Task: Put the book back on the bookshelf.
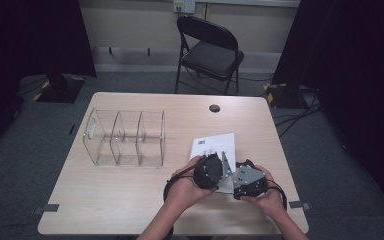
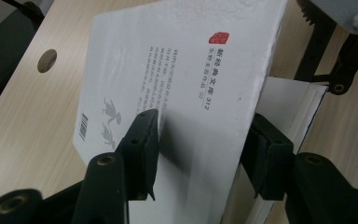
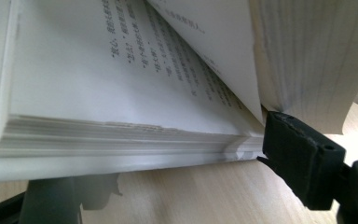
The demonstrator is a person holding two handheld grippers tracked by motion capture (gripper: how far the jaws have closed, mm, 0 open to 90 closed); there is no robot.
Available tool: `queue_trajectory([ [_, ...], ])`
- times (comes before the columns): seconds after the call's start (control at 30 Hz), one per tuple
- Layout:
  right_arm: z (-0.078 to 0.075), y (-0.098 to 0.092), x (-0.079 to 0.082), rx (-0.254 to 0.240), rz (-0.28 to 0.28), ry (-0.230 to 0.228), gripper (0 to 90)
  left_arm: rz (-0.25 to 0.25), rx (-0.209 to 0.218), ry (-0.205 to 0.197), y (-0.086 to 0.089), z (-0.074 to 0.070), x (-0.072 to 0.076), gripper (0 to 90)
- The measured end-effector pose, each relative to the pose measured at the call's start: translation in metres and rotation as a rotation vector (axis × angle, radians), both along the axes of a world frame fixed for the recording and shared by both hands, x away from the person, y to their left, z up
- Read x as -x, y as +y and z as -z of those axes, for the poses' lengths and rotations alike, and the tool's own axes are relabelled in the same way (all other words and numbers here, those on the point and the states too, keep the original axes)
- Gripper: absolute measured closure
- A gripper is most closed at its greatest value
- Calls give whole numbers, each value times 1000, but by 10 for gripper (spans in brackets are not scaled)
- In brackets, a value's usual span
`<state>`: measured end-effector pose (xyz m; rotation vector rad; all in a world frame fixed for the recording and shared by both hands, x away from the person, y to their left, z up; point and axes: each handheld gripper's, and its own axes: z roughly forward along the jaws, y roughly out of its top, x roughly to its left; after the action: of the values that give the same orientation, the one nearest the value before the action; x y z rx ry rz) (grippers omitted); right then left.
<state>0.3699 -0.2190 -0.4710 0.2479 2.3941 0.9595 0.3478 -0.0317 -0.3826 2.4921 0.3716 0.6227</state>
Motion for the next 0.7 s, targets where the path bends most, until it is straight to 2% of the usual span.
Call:
queue_trajectory([
  [0.13,0,1,2,29,5,-34,230,2,-3,6,0,-1,-1,496],
  [0.2,-1,1,3,25,10,-42,229,-4,7,7,-1,-1,-1,497],
  [0.7,0,-2,1,14,6,-38,232,-5,-1,8,-3,-4,-2,502],
])
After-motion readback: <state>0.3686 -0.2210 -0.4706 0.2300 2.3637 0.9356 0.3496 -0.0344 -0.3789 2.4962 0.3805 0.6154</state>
